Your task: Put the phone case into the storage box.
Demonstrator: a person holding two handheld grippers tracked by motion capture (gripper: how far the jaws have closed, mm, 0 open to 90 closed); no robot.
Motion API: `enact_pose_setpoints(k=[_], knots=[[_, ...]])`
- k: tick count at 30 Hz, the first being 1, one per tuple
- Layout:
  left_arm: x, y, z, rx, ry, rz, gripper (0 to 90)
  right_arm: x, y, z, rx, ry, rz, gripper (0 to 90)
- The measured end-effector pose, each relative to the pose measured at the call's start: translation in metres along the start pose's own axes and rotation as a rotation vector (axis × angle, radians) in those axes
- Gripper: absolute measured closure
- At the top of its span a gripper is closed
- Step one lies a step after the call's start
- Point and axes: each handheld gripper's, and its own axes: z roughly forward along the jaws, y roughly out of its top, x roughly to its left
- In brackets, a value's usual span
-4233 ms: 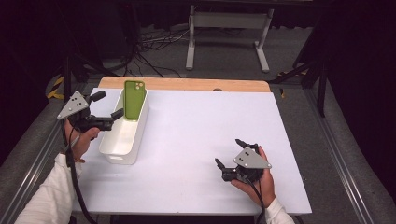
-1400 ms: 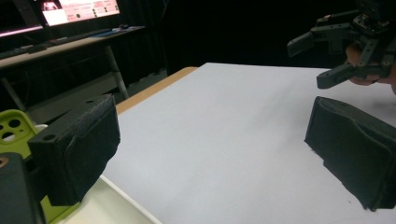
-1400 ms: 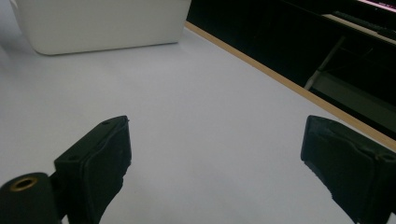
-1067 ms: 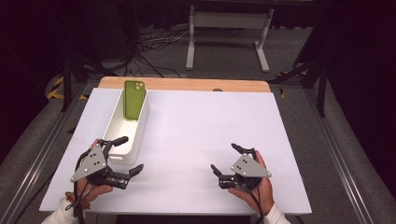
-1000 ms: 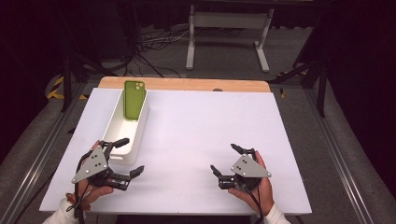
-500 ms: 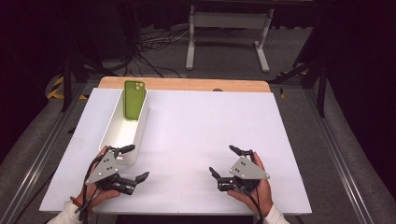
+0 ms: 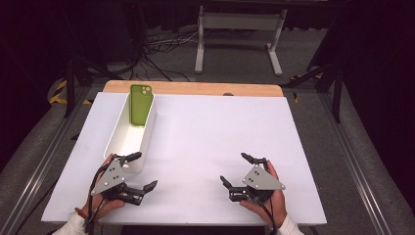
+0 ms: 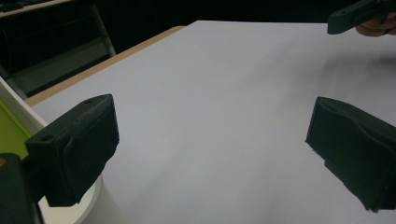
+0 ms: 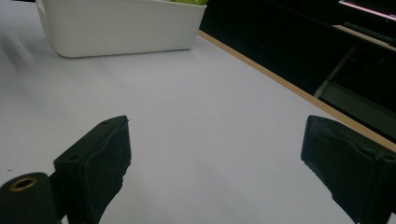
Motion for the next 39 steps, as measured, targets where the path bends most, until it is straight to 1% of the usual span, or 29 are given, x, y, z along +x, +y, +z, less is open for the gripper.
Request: enact_pose_setpoints(k=[2, 6, 8, 10, 14, 18, 21, 23, 26, 29, 35, 37, 38, 39], knots=[[0.0001, -0.0008, -0.0003, 0.004, -0.003, -0.003, 3.5, -0.0005, 0.0012, -0.0008, -0.004, -0.006, -0.001, 9.0], [0.0, -0.0001, -0.0035, -0.008, -0.009, -0.001, 3.6, -0.0004, 0.0021, -0.0008, -0.003, -0.012, 0.002, 9.0], [0.0001, 0.0001, -0.004, -0.005, -0.005, 0.004, 3.6, 0.0002, 0.0018, -0.0005, -0.004, -0.009, 0.004, 9.0], [0.0016, 0.0006, -0.0046, -0.01, -0.008, -0.005, 3.6, 0.001, 0.0017, -0.0002, 0.0, -0.009, -0.003, 9.0], [0.0023, 0.0009, -0.0038, -0.015, -0.003, -0.006, 3.7, 0.0009, 0.0011, 0.0, -0.002, -0.004, 0.002, 9.0], [0.0021, 0.0007, -0.0025, -0.009, -0.003, -0.009, 3.7, 0.001, -0.0007, 0.0025, 0.01, 0.002, 0.001, 9.0], [0.0018, 0.0005, -0.0023, -0.009, -0.007, -0.009, 3.7, 0.0013, -0.0004, 0.0027, 0.011, 0.002, 0.002, 9.0], [0.0012, 0.0006, -0.0028, -0.003, -0.005, 0.0, 3.7, 0.0018, -0.0003, 0.0025, 0.012, 0.002, 0.001, 9.0], [0.0012, 0.0006, -0.0029, -0.005, -0.006, -0.006, 3.7, 0.002, -0.0003, 0.0027, 0.015, 0.003, 0.001, 9.0], [0.0018, 0.0006, -0.0024, -0.003, -0.008, -0.003, 3.8, 0.0022, -0.0002, 0.0033, 0.014, 0.006, 0.001, 9.0], [0.002, 0.0, -0.0008, 0.004, 0.002, -0.007, 3.8, 0.003, -0.0006, 0.0048, 0.017, 0.026, 0.003, 9.1], [0.003, -0.0004, -0.0006, 0.005, -0.006, -0.008, 3.8, 0.0035, -0.0002, 0.0055, 0.019, 0.029, 0.001, 9.2], [0.0029, -0.0012, 0.0001, 0.006, -0.002, -0.014, 3.8, 0.0032, -0.0001, 0.0062, 0.016, 0.031, 0.005, 9.3], [0.0036, -0.0017, 0.0005, 0.011, -0.005, -0.01, 3.8, 0.003, 0.0002, 0.007, 0.016, 0.031, 0.009, 9.3]])
